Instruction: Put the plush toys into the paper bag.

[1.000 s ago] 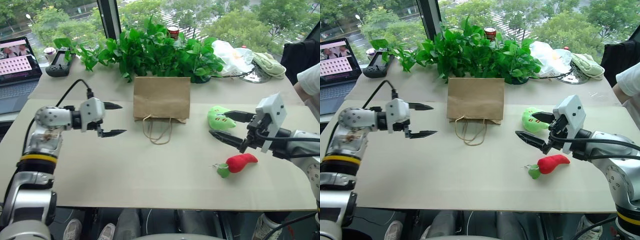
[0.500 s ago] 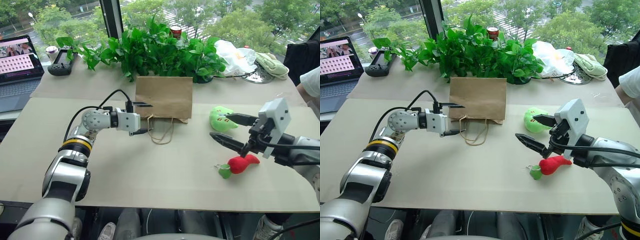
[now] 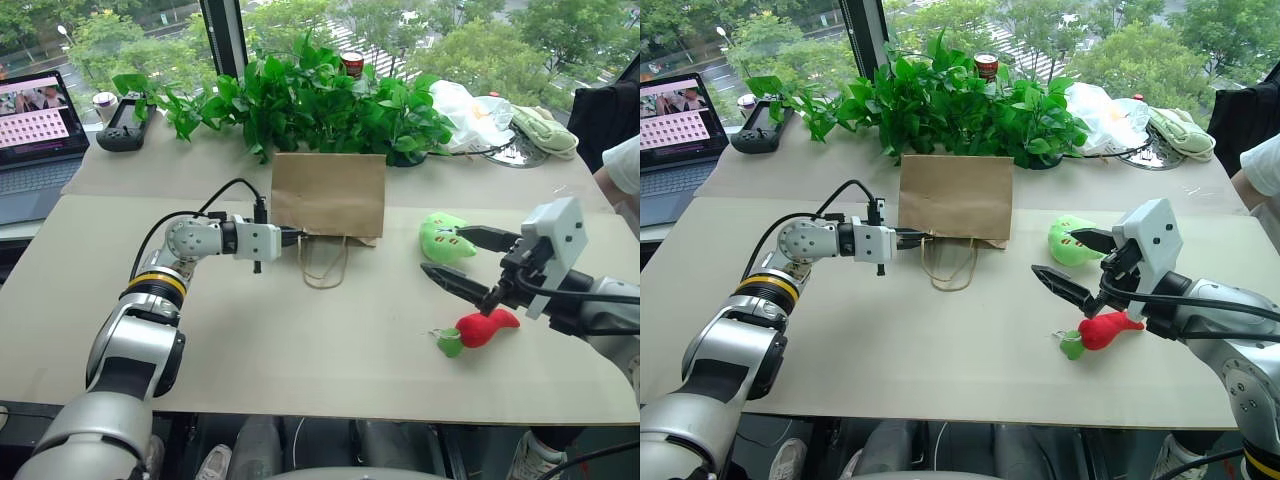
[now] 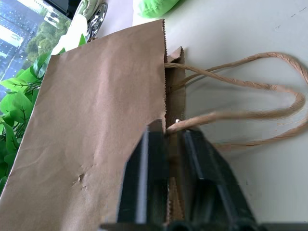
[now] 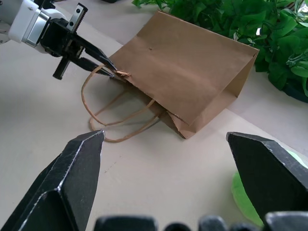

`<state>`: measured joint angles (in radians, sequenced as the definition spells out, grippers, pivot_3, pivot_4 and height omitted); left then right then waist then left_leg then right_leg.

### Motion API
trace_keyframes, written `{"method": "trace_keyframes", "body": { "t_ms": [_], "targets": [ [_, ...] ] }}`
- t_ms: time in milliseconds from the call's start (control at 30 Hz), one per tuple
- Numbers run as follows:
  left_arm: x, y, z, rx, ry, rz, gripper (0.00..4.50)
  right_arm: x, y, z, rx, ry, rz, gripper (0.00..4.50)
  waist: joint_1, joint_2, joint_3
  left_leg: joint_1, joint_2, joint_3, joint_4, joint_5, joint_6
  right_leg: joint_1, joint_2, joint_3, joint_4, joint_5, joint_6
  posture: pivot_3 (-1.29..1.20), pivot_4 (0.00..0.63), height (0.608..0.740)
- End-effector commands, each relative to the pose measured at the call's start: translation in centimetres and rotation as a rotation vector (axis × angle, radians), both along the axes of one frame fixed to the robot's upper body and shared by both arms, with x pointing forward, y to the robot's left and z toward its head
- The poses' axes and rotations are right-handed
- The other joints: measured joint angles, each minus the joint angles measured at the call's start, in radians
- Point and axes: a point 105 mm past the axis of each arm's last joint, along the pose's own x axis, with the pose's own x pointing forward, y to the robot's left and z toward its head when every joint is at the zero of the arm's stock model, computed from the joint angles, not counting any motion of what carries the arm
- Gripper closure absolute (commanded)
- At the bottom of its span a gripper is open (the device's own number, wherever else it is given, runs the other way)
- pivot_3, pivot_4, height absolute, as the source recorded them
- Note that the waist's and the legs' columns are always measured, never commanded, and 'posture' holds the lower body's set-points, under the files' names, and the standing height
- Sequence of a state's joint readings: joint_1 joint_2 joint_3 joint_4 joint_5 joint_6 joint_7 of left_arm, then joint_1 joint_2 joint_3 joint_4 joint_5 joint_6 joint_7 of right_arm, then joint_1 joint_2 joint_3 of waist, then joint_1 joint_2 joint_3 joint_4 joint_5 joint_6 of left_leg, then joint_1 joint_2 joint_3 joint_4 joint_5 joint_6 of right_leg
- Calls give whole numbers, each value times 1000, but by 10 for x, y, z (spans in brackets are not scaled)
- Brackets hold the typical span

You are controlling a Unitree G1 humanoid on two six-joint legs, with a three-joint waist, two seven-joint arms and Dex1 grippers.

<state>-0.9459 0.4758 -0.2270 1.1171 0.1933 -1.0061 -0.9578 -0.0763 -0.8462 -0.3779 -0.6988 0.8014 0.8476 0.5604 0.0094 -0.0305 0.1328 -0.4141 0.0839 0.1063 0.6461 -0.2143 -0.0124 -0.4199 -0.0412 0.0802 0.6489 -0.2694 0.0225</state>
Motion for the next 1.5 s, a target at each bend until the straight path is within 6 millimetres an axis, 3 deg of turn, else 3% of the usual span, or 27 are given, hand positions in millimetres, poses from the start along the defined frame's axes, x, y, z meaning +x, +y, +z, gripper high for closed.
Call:
{"method": "trace_keyframes", "body": {
  "t_ms": [33, 300, 500, 733, 900, 1033, 1367, 1500],
  "targets": [
    [3, -4, 18, -32, -54, -15, 4413, -2, 3, 9, 3, -45, 10, 0, 0, 0, 0, 0, 0, 0, 0, 0, 0, 0, 0, 0, 0, 0, 0, 0, 150, 713],
    [-1, -4, 34, -105, -13, -47, 4413, 0, 3, 7, 2, -36, 12, 0, 0, 0, 0, 0, 0, 0, 0, 0, 0, 0, 0, 0, 0, 0, 0, 0, 150, 713],
    [-14, 5, 58, -190, 150, -105, 4413, 0, 5, 1, 12, -13, 18, 0, -5, 0, 0, 0, 0, -1, 1, 0, 0, 0, 0, -1, 1, 0, 0, 0, 150, 713],
    [-22, 19, 97, -342, 352, -59, 4413, -2, 18, -11, 27, 26, 50, 0, -21, 1, 0, -1, 0, -6, 3, 0, 0, 2, 0, -4, 1, 0, 0, 0, 150, 713],
    [-23, 15, 104, -389, 391, -42, 4413, 0, 36, -19, 50, 44, 85, 0, -22, 1, 0, 0, 0, -11, 5, 0, 0, 6, 0, -9, 1, 0, 0, 0, 150, 713],
    [-27, 10, 102, -380, 401, -49, 4500, 5, 54, -27, 68, 45, 92, 949, -22, 1, 0, 0, 0, -13, 6, 0, 0, 8, 0, -10, 0, 0, 0, 0, 150, 713],
    [-27, 7, 103, -389, 410, -55, 4500, 38, 99, -39, 147, 44, 18, 4414, -22, 1, -1, -1, -1, -15, 7, 0, 0, 9, 1, -10, 1, 0, 0, 0, 150, 713],
    [-26, 6, 103, -390, 413, -58, 4500, 64, 106, -43, 132, 21, -76, 4476, -22, 1, -1, -1, -1, -16, 7, 0, 0, 9, 1, -11, 0, 0, 0, 0, 150, 713]
  ]
}}
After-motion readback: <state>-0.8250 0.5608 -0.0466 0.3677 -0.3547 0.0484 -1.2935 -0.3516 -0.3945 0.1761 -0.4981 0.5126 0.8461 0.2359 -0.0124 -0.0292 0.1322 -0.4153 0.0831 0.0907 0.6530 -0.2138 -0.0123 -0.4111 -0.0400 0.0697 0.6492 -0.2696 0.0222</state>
